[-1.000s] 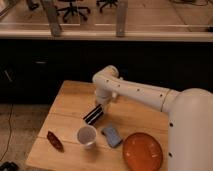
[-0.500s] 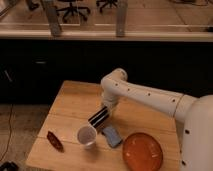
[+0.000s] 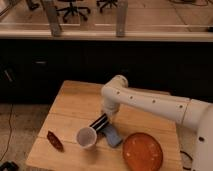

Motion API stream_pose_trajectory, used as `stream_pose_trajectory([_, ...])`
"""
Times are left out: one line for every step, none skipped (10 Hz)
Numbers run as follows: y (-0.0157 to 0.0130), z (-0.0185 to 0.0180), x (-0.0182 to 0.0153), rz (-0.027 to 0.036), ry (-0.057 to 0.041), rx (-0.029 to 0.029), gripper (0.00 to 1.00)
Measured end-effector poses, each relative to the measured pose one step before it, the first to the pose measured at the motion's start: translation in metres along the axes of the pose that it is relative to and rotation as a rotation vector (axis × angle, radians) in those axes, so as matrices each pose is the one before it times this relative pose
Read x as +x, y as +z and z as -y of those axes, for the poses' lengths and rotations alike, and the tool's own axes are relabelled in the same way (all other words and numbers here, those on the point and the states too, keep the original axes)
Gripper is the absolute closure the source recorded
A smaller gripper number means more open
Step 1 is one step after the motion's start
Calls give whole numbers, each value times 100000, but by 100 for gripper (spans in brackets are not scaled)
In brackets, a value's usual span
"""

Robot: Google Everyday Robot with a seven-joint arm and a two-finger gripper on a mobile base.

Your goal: Place the eraser on the white sponge

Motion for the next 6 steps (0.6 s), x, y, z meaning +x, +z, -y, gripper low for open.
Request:
stream_pose_trajectory([-40,-1012,-158,25,523,111,100])
stream_pose_trajectory([-14,-1032,61,121,883,242,100])
stream_pose_trajectory([-5,-1004,158,150,1056,227,100])
stream_pose_trajectory([44,-1031,274,229,1395,252,100])
stream_pose_trajectory([44,-941,272,239,1437,299,100])
stream_pose_trajectory([4,-585,153,138,852,196,100])
